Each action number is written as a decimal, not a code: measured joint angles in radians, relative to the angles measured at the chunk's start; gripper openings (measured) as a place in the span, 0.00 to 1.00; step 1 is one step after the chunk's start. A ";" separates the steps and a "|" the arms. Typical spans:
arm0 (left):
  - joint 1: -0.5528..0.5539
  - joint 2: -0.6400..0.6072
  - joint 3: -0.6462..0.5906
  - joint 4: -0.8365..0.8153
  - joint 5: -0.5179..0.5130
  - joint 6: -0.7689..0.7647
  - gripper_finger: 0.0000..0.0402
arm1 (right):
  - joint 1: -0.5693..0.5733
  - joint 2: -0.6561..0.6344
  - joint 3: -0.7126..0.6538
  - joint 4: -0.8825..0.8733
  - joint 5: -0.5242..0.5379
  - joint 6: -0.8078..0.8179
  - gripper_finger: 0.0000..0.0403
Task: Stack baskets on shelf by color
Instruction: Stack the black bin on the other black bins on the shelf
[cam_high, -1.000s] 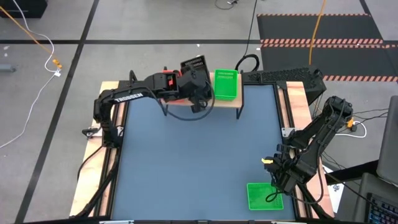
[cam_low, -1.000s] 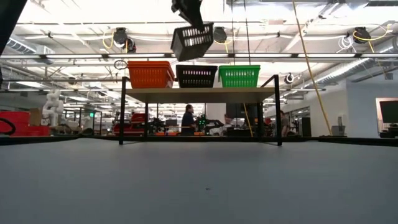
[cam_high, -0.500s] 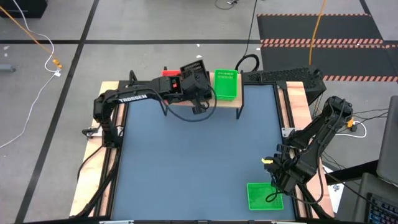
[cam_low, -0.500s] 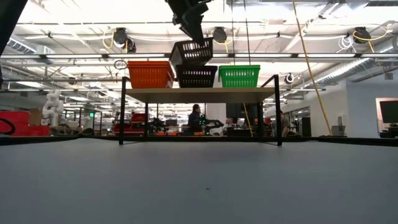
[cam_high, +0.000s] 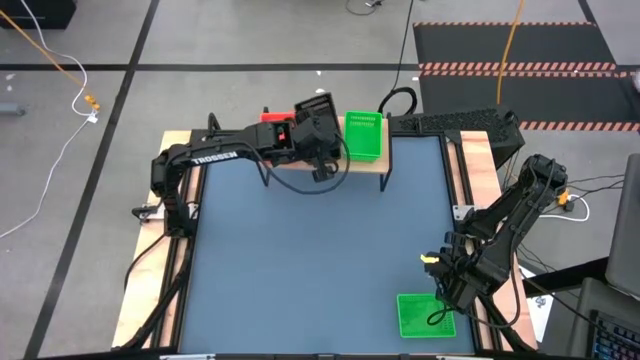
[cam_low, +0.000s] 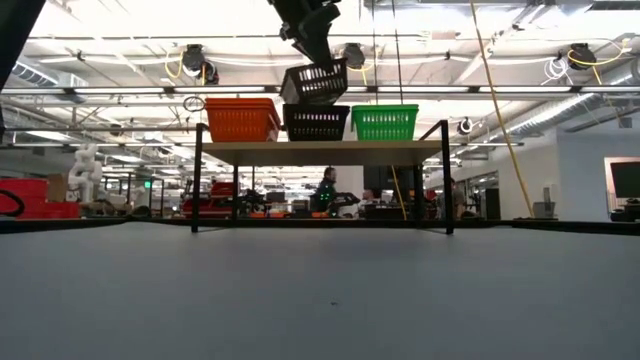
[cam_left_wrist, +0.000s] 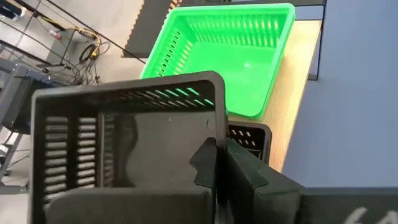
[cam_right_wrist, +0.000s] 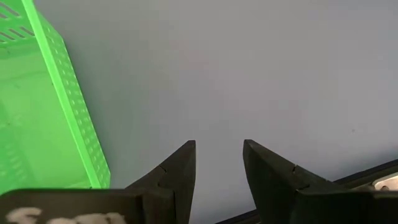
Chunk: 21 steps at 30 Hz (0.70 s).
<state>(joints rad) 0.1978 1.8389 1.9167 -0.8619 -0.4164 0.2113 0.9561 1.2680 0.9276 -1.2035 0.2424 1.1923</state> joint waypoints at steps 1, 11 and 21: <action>0.000 0.000 0.000 0.000 0.000 0.000 0.03 | 0.000 0.000 0.000 0.000 0.000 0.000 0.32; -0.001 0.000 0.000 -0.005 0.000 0.014 0.09 | 0.000 0.000 0.000 0.000 0.000 0.000 0.32; -0.001 0.000 0.000 -0.005 0.000 0.015 0.04 | 0.000 0.000 0.000 0.000 0.000 0.000 0.32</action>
<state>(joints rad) 0.1970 1.8389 1.9171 -0.8665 -0.4164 0.2268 0.9560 1.2682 0.9276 -1.2037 0.2428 1.1919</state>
